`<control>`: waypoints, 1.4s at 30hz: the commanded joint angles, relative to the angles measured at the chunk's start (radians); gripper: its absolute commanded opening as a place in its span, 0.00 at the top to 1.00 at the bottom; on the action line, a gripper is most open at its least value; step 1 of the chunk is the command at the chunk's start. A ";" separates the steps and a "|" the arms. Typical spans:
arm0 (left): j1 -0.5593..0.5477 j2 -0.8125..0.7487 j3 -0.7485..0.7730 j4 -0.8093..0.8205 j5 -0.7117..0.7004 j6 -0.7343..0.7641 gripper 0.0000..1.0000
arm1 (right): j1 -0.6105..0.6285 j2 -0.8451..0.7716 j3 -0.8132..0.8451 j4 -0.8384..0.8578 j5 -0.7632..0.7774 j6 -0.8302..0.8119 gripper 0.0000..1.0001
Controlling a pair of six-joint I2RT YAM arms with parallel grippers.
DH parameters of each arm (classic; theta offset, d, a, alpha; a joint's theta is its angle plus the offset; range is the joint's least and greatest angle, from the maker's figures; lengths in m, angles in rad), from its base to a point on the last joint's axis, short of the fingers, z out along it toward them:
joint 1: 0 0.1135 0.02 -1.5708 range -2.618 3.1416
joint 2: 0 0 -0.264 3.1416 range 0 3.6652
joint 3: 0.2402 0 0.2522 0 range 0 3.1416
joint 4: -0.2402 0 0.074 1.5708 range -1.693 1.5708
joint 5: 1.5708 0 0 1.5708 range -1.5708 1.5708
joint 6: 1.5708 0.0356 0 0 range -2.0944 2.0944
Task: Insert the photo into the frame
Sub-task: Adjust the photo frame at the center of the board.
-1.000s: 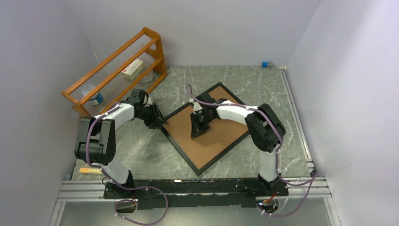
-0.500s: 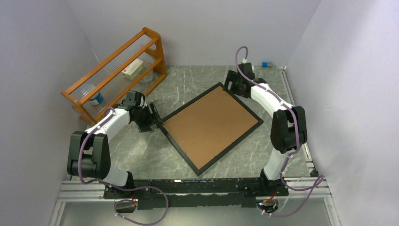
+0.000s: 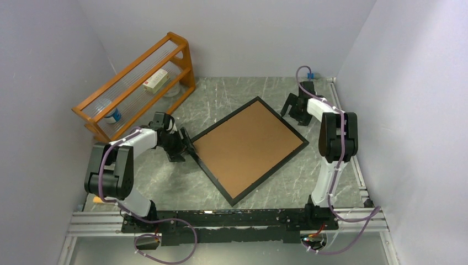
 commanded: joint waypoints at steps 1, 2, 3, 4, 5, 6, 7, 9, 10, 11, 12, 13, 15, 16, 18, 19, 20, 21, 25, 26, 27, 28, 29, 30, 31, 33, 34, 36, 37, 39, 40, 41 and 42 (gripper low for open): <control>-0.020 0.053 0.057 0.016 0.020 -0.026 0.24 | -0.023 -0.089 -0.094 0.052 -0.137 0.045 0.08; -0.024 0.068 0.070 0.011 0.019 -0.026 0.24 | -0.024 -0.107 -0.121 0.060 -0.148 0.058 0.08; -0.027 0.084 0.083 0.007 0.022 -0.024 0.24 | -0.026 -0.125 -0.148 0.070 -0.162 0.070 0.08; -0.030 0.100 0.098 0.002 0.024 -0.023 0.25 | -0.027 -0.140 -0.175 0.078 -0.172 0.078 0.08; -0.032 0.117 0.114 0.000 0.030 -0.021 0.25 | -0.029 -0.155 -0.198 0.081 -0.181 0.088 0.08; -0.034 0.130 0.130 0.000 0.036 -0.018 0.25 | -0.028 -0.170 -0.222 0.081 -0.195 0.094 0.09; -0.037 0.144 0.153 0.000 0.043 -0.016 0.26 | -0.029 -0.189 -0.245 0.081 -0.204 0.101 0.09; -0.039 0.171 0.192 0.002 0.053 -0.006 0.27 | -0.029 -0.235 -0.299 0.084 -0.213 0.115 0.09; -0.041 0.189 0.216 0.002 0.063 0.001 0.27 | -0.029 -0.266 -0.328 0.087 -0.218 0.126 0.10; -0.041 0.206 0.242 0.004 0.076 0.009 0.28 | -0.029 -0.294 -0.360 0.089 -0.229 0.134 0.10; -0.043 0.227 0.265 0.009 0.095 0.015 0.29 | -0.028 -0.325 -0.387 0.088 -0.236 0.144 0.10; -0.045 0.249 0.291 0.009 0.107 0.021 0.30 | -0.028 -0.356 -0.421 0.083 -0.244 0.151 0.10; -0.052 0.294 0.347 0.013 0.130 0.032 0.31 | -0.029 -0.436 -0.481 0.082 -0.256 0.172 0.11; -0.057 0.317 0.377 0.013 0.137 0.037 0.32 | -0.029 -0.472 -0.509 0.085 -0.265 0.183 0.11; -0.067 0.371 0.442 0.012 0.151 0.048 0.33 | -0.029 -0.538 -0.562 0.080 -0.276 0.203 0.11; -0.076 0.398 0.479 0.008 0.153 0.053 0.34 | -0.029 -0.566 -0.589 0.078 -0.284 0.212 0.11; -0.086 0.428 0.515 0.003 0.149 0.059 0.35 | -0.029 -0.594 -0.617 0.075 -0.293 0.223 0.11; -0.096 0.454 0.552 -0.004 0.135 0.065 0.35 | -0.029 -0.618 -0.644 0.073 -0.304 0.232 0.11; -0.154 0.565 0.694 -0.010 -0.019 0.150 0.36 | -0.029 -0.682 -0.729 0.030 -0.365 0.211 0.12; -0.164 0.595 0.736 -0.016 -0.069 0.186 0.36 | -0.028 -0.694 -0.747 0.019 -0.379 0.207 0.12; -0.170 0.624 0.772 -0.021 -0.102 0.207 0.35 | -0.029 -0.706 -0.765 0.012 -0.395 0.206 0.12; -0.171 0.650 0.805 -0.026 -0.120 0.216 0.35 | -0.029 -0.719 -0.778 0.000 -0.402 0.208 0.12; -0.169 0.671 0.834 -0.029 -0.137 0.221 0.35 | -0.028 -0.737 -0.788 -0.013 -0.402 0.213 0.12; -0.167 0.686 0.862 -0.025 -0.150 0.227 0.35 | -0.029 -0.764 -0.794 -0.020 -0.403 0.217 0.12; -0.167 0.696 0.874 -0.016 -0.162 0.233 0.34 | -0.029 -0.795 -0.792 -0.027 -0.398 0.221 0.12; -0.165 0.702 0.895 -0.002 -0.165 0.249 0.33 | -0.029 -0.851 -0.762 -0.042 -0.376 0.222 0.12; -0.165 0.702 0.906 -0.003 -0.166 0.260 0.32 | -0.029 -0.868 -0.735 -0.054 -0.359 0.219 0.12; -0.165 0.694 0.929 -0.023 -0.165 0.277 0.31 | -0.029 -0.881 -0.676 -0.073 -0.303 0.202 0.11; -0.165 0.687 0.939 -0.034 -0.163 0.287 0.30 | -0.028 -0.874 -0.636 -0.079 -0.264 0.194 0.11; -0.164 0.663 0.940 -0.059 -0.168 0.293 0.28 | -0.029 -0.852 -0.587 -0.098 -0.176 0.180 0.11; -0.164 0.643 0.931 -0.069 -0.169 0.295 0.27 | -0.029 -0.831 -0.550 -0.104 -0.129 0.174 0.11; -0.164 0.619 0.913 -0.080 -0.176 0.292 0.26 | -0.029 -0.805 -0.526 -0.112 -0.077 0.172 0.10; -0.164 0.593 0.889 -0.094 -0.182 0.283 0.25 | -0.029 -0.786 -0.502 -0.118 -0.024 0.174 0.10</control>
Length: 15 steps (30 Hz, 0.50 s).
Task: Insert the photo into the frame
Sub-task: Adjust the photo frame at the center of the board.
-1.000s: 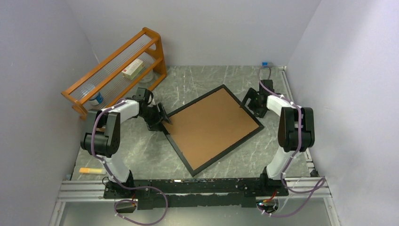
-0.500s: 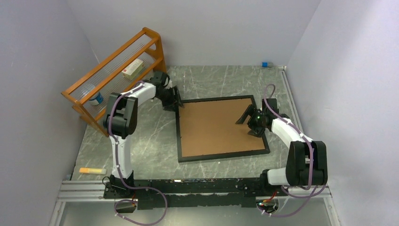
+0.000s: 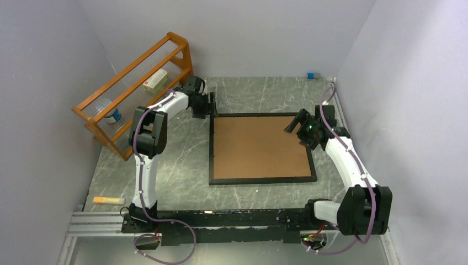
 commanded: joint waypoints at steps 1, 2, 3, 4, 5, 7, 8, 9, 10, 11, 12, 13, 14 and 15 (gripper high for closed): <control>0.004 -0.116 -0.049 -0.067 -0.056 0.021 0.24 | -0.017 0.071 0.130 -0.026 0.268 -0.020 0.09; 0.004 -0.147 -0.085 -0.074 -0.057 0.012 0.23 | -0.031 0.093 0.144 -0.021 0.306 -0.019 0.09; 0.004 -0.184 -0.120 -0.082 -0.049 0.003 0.23 | -0.043 0.114 0.159 -0.019 0.332 -0.019 0.08; 0.004 -0.230 -0.163 -0.081 -0.037 -0.007 0.22 | -0.055 0.139 0.171 -0.015 0.351 -0.022 0.08; 0.004 -0.261 -0.206 -0.078 -0.018 -0.017 0.22 | -0.066 0.162 0.181 -0.013 0.369 -0.031 0.07; 0.005 -0.319 -0.304 -0.063 0.030 -0.038 0.22 | -0.099 0.218 0.199 -0.018 0.391 -0.042 0.06; 0.004 -0.340 -0.340 -0.059 0.050 -0.052 0.22 | -0.115 0.243 0.202 -0.016 0.379 -0.050 0.06; 0.004 -0.355 -0.369 -0.064 0.067 -0.067 0.23 | -0.133 0.268 0.201 -0.015 0.364 -0.058 0.06; 0.004 -0.365 -0.391 -0.069 0.075 -0.077 0.23 | -0.150 0.288 0.199 -0.013 0.344 -0.061 0.06; 0.004 -0.372 -0.408 -0.072 0.077 -0.082 0.23 | -0.164 0.306 0.190 -0.005 0.314 -0.072 0.06; 0.004 -0.372 -0.421 -0.074 0.082 -0.088 0.23 | -0.174 0.321 0.181 0.005 0.291 -0.081 0.06; 0.004 -0.370 -0.429 -0.075 0.087 -0.090 0.24 | -0.179 0.332 0.170 0.008 0.276 -0.083 0.06; 0.004 -0.361 -0.432 -0.076 0.094 -0.089 0.24 | -0.184 0.341 0.148 0.017 0.256 -0.085 0.06; 0.004 -0.351 -0.431 -0.076 0.104 -0.090 0.24 | -0.187 0.343 0.130 0.029 0.230 -0.088 0.06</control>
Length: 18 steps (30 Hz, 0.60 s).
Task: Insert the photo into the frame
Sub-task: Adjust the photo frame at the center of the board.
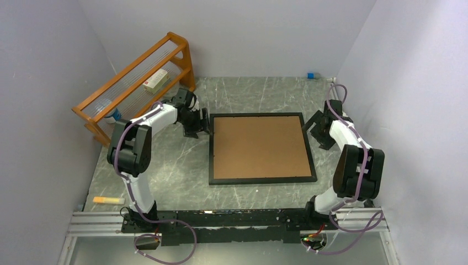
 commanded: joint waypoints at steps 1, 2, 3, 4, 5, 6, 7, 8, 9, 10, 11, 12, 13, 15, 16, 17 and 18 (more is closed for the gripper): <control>0.000 0.014 -0.018 -0.001 0.065 -0.029 0.25 | -0.019 0.003 -0.056 0.038 -0.078 -0.031 0.06; 0.000 0.025 -0.014 -0.001 0.076 -0.031 0.25 | -0.019 -0.001 -0.076 0.051 -0.108 -0.030 0.06; 0.000 0.036 -0.008 0.001 0.085 -0.033 0.25 | -0.019 -0.007 -0.099 0.064 -0.133 -0.027 0.06; 0.000 0.049 -0.003 0.004 0.096 -0.033 0.26 | -0.019 -0.017 -0.121 0.072 -0.152 -0.023 0.06; 0.000 0.062 0.006 0.008 0.108 -0.034 0.26 | -0.019 -0.029 -0.145 0.085 -0.177 -0.020 0.07; 0.000 0.080 0.017 0.015 0.124 -0.032 0.27 | -0.019 -0.038 -0.168 0.093 -0.197 -0.018 0.07; 0.000 0.101 0.034 0.024 0.143 -0.027 0.27 | -0.019 -0.046 -0.186 0.095 -0.208 -0.018 0.07; 0.000 0.133 0.057 0.025 0.157 -0.019 0.28 | -0.019 -0.052 -0.204 0.097 -0.219 -0.017 0.07; 0.000 0.161 0.086 0.019 0.164 -0.007 0.29 | -0.019 -0.059 -0.223 0.101 -0.235 -0.017 0.07; 0.000 0.187 0.129 0.012 0.171 0.004 0.29 | -0.018 -0.067 -0.240 0.102 -0.250 -0.018 0.08; 0.000 0.210 0.159 0.008 0.179 0.012 0.29 | -0.018 -0.077 -0.258 0.105 -0.275 -0.018 0.08; 0.000 0.236 0.192 -0.002 0.185 0.016 0.30 | -0.018 -0.092 -0.275 0.111 -0.296 -0.014 0.09; 0.000 0.261 0.229 -0.013 0.189 0.024 0.30 | -0.017 -0.111 -0.298 0.123 -0.330 -0.011 0.10; 0.000 0.310 0.290 -0.022 0.207 0.033 0.30 | -0.009 -0.159 -0.345 0.161 -0.412 0.005 0.14; 0.000 0.333 0.318 -0.020 0.214 0.036 0.31 | -0.001 -0.180 -0.366 0.172 -0.449 0.018 0.15; 0.000 0.357 0.345 -0.020 0.223 0.041 0.31 | 0.015 -0.200 -0.383 0.182 -0.478 0.035 0.16; 0.000 0.381 0.376 -0.021 0.233 0.046 0.31 | 0.037 -0.219 -0.400 0.188 -0.501 0.052 0.17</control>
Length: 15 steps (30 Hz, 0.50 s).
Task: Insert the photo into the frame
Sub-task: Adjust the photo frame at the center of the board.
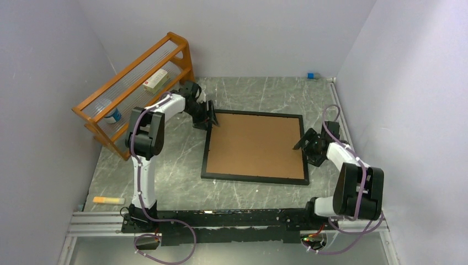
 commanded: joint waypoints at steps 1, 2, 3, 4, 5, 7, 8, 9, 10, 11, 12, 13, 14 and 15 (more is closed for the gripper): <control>-0.009 0.121 0.126 0.013 0.070 0.046 0.32 | 0.089 -0.091 -0.088 0.025 -0.253 0.096 0.17; -0.009 0.144 0.158 0.013 0.081 0.053 0.32 | 0.125 -0.112 -0.102 0.032 -0.258 0.121 0.17; -0.010 0.165 0.184 0.017 0.089 0.059 0.32 | 0.162 -0.130 -0.115 0.035 -0.253 0.156 0.17; -0.010 0.185 0.205 0.027 0.101 0.066 0.32 | 0.200 -0.150 -0.128 0.044 -0.249 0.184 0.17; -0.010 0.203 0.226 0.039 0.119 0.075 0.33 | 0.255 -0.167 -0.141 0.055 -0.247 0.216 0.17; -0.012 0.242 0.273 0.043 0.143 0.101 0.33 | 0.311 -0.196 -0.166 0.082 -0.253 0.272 0.17; -0.014 0.262 0.301 0.045 0.153 0.112 0.33 | 0.337 -0.209 -0.176 0.101 -0.260 0.292 0.17; -0.017 0.274 0.315 0.049 0.155 0.118 0.33 | 0.359 -0.222 -0.182 0.115 -0.265 0.306 0.16; -0.019 0.282 0.328 0.054 0.152 0.126 0.33 | 0.377 -0.230 -0.182 0.118 -0.265 0.311 0.16; -0.021 0.287 0.338 0.055 0.141 0.132 0.33 | 0.389 -0.236 -0.174 0.109 -0.261 0.306 0.16; -0.021 0.287 0.344 0.054 0.122 0.135 0.33 | 0.395 -0.238 -0.162 0.084 -0.255 0.290 0.15; -0.021 0.283 0.348 0.050 0.086 0.140 0.32 | 0.395 -0.240 -0.141 0.036 -0.230 0.273 0.15; -0.021 0.275 0.354 0.038 0.050 0.151 0.31 | 0.396 -0.243 -0.114 -0.017 -0.191 0.254 0.15; -0.021 0.265 0.363 0.024 0.012 0.166 0.30 | 0.396 -0.253 -0.080 -0.080 -0.140 0.237 0.15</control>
